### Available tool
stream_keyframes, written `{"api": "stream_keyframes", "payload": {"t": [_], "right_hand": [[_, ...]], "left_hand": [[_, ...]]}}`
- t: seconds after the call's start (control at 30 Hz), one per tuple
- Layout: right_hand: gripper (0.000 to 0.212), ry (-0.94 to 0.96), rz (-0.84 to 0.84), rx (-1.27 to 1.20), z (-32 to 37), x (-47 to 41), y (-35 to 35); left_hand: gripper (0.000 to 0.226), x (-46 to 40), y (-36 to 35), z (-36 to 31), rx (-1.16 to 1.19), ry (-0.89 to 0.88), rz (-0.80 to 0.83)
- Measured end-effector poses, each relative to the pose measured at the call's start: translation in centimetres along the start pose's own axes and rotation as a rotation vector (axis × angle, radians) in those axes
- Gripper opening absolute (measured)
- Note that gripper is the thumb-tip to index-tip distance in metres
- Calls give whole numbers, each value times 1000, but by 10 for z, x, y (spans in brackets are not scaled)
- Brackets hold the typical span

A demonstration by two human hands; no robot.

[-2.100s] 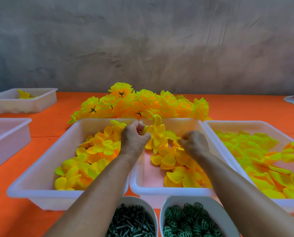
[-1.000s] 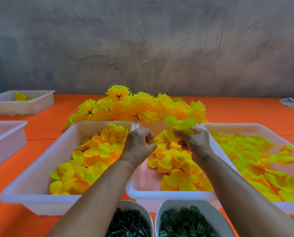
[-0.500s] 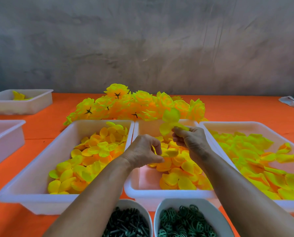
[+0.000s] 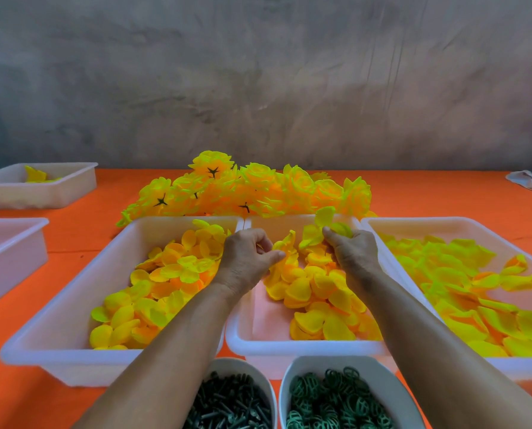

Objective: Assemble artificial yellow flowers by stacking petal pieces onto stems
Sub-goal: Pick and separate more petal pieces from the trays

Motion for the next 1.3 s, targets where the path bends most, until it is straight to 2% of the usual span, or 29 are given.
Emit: {"api": "stream_keyframes", "payload": {"t": [0.13,0.3,0.6,0.9,1.07,1.2,1.3], "right_hand": [[27,-30,24,65,0,0,-1],[26,-62,105,113,-2,0,-4],[33,-80,105,111,-3,1,-4],[36,-68,134,174,-1,3,-6],[31,-121,223,82,1,6,-8],[13,-189,361,-22,5,9,-15],[19,-141,362,-39,5,10,-14]], "left_hand": [[26,-1,3,3,97,26,-63],[27,0,3,4,170,17,-67],[24,1,2,1,174,-7,-32],[33,3,3,0,144,-47,-34],[29,1,3,2,191,-28,-45],[27,-1,3,4,233,-24,-51],[25,0,3,5,226,-23,-63]]}}
Point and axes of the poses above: each hand's wrist, its own x-axis away from the middle knuckle, its own y-axis out of the back of the hand, z = x × y, the point moved 3 cm from there along -x, towards the middle knuckle, and after that the axes turned 14 degrees about z, right-handed, at the moved point
